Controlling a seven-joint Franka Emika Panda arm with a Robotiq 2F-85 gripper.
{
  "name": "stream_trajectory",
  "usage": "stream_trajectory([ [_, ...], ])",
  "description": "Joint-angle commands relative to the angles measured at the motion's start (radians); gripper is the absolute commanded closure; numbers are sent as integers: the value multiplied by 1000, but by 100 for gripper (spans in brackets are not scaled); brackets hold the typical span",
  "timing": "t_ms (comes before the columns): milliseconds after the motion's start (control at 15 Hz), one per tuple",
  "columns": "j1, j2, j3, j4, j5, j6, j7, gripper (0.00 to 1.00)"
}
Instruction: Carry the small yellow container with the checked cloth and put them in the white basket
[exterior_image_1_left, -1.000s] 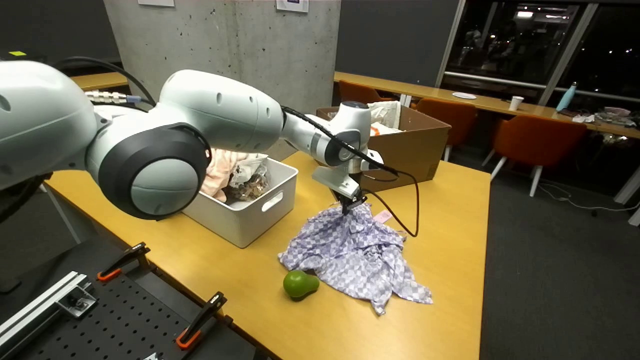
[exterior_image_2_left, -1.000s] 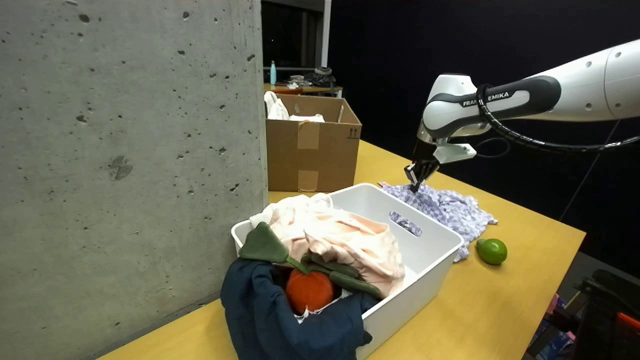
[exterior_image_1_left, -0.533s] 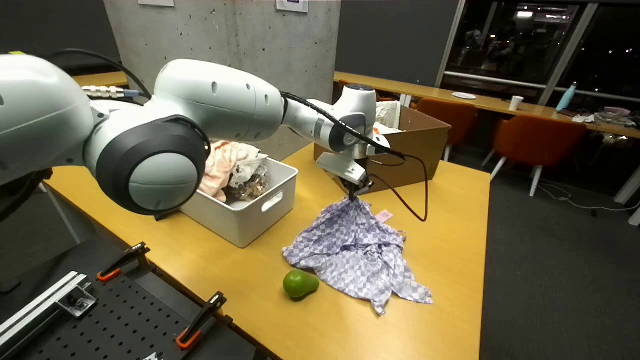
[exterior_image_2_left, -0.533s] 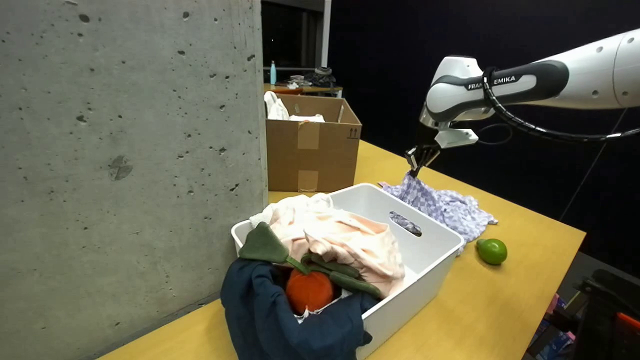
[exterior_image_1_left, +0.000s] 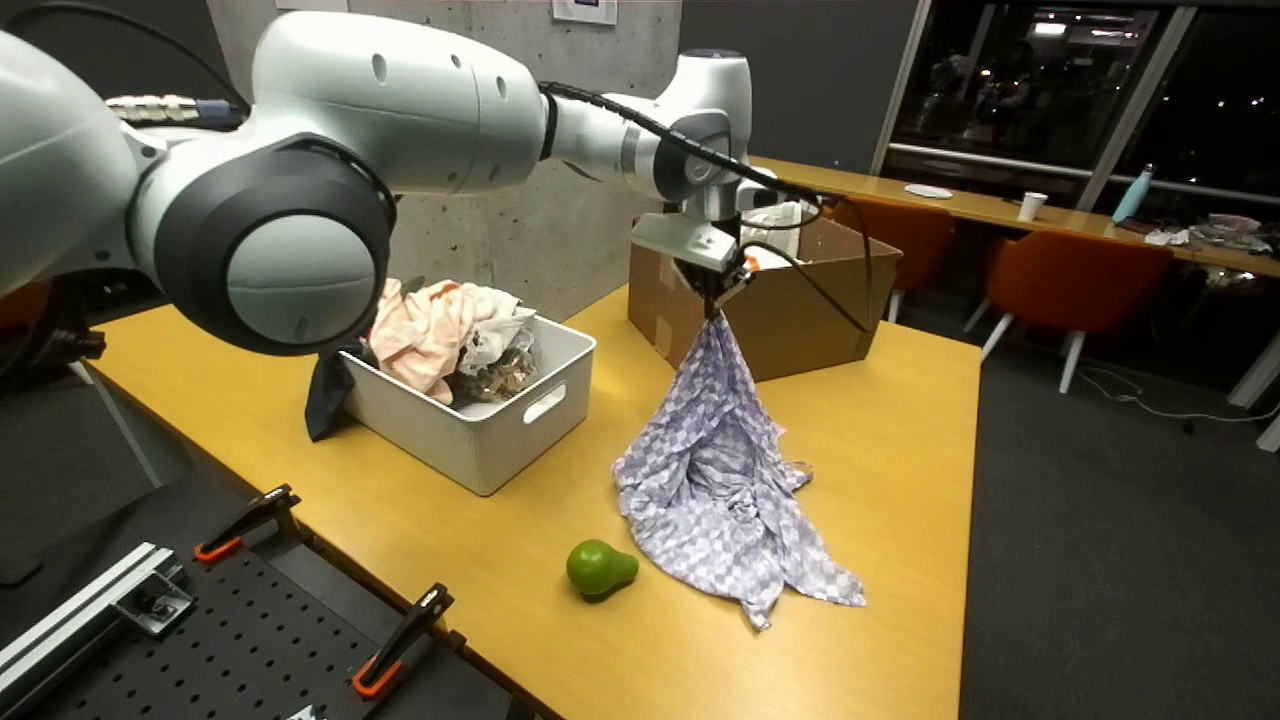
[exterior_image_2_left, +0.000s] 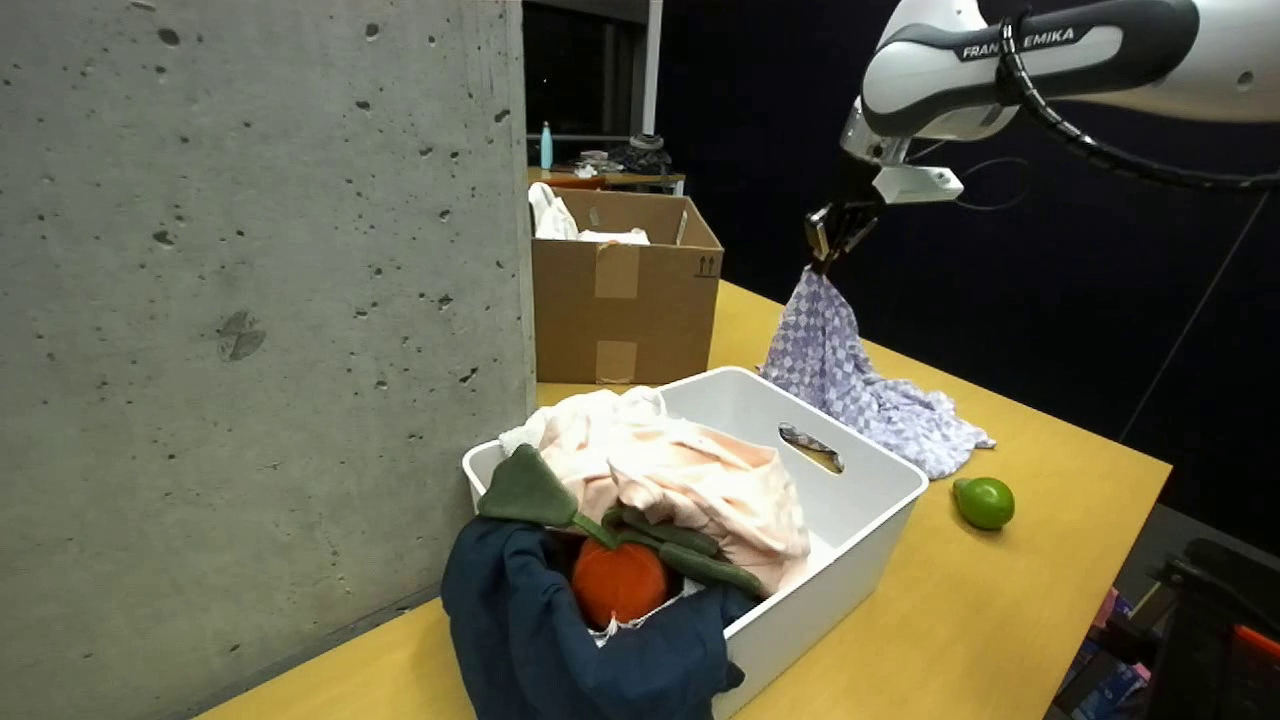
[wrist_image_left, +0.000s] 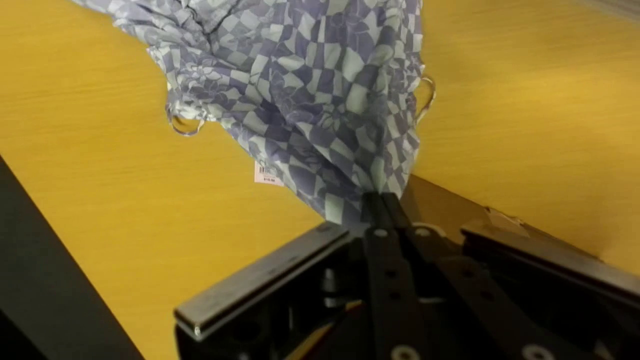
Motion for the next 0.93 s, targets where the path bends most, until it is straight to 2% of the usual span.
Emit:
stream_trajectory([
  [0,34,-63,-2,0,-11,-49,-1,100],
  [467,125,-67,1,-7,-17,-73,-17,100],
  [533,137,-65,0,-12,-17,-77,-15,74],
  [667,150,-62,-1,-18,-15,-75,-20,66],
  [867,143,-67,0,-36,-8,-70,-34,45],
])
